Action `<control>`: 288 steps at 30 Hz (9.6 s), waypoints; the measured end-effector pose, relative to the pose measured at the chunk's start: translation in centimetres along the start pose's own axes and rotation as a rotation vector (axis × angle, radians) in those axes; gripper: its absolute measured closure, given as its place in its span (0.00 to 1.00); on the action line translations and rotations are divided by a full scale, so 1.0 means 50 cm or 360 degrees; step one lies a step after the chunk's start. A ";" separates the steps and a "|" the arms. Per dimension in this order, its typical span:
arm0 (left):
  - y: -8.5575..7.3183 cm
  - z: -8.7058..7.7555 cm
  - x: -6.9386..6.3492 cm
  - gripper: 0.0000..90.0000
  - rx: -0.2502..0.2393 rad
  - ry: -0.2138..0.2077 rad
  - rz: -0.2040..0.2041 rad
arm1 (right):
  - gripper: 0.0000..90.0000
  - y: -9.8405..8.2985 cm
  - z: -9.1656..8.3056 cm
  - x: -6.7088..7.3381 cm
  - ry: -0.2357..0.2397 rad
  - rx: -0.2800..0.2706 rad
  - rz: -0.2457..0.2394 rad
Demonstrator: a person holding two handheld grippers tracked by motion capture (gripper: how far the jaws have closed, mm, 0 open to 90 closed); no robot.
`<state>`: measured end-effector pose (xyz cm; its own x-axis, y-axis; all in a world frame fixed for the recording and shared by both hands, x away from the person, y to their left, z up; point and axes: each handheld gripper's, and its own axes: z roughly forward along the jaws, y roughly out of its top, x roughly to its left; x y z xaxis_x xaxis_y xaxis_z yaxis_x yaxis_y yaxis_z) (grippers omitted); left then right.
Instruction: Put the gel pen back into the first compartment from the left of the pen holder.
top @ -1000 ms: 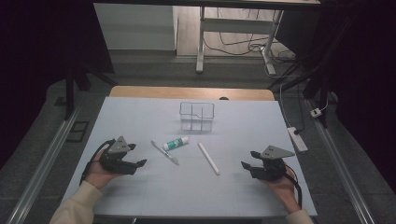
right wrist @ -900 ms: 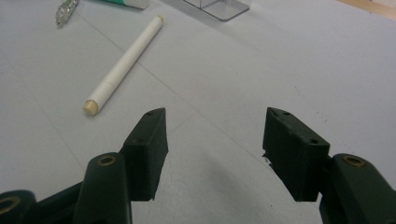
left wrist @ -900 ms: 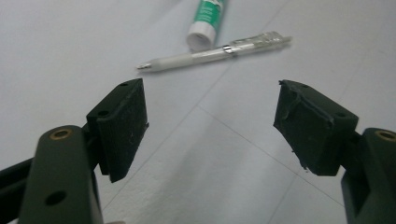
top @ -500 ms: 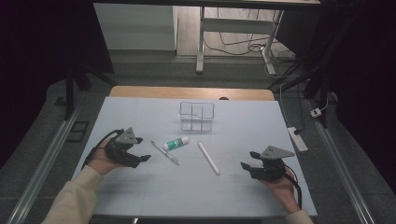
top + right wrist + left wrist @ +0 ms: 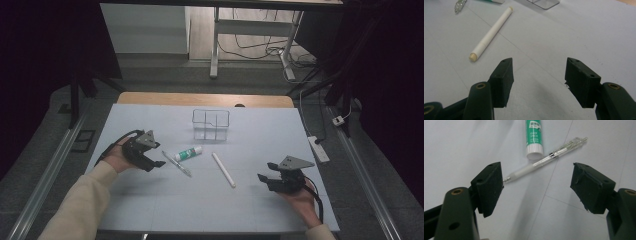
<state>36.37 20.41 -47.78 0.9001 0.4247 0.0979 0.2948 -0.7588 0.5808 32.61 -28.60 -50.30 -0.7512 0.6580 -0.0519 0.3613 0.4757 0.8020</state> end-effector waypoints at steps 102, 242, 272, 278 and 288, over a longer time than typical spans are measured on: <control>0.049 0.131 0.089 0.88 0.0344 -0.0544 0.0794 | 0.42 -0.016 0.016 0.003 -0.0033 0.0154 -0.0005; 0.170 0.088 -0.115 0.89 -0.0097 -0.0240 0.0020 | 0.42 0.112 0.047 0.085 0.0078 -0.0120 -0.0172; 0.191 0.116 -0.121 0.89 -0.0047 -0.0255 0.0015 | 0.42 0.166 0.073 0.128 0.0113 -0.0118 -0.0320; 0.196 0.124 -0.123 0.89 -0.0028 -0.0256 0.0018 | 0.42 0.176 0.084 0.143 0.0121 -0.0076 -0.0376; 0.205 0.135 -0.133 0.89 -0.0002 -0.0270 0.0039 | 0.42 0.195 0.109 0.168 0.0138 -0.0008 -0.0505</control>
<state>35.59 6.48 -47.93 0.9482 0.3167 -0.0258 0.2720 -0.7670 0.5811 32.83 -15.23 -46.16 -0.8701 0.4253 -0.2490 0.0993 0.6461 0.7568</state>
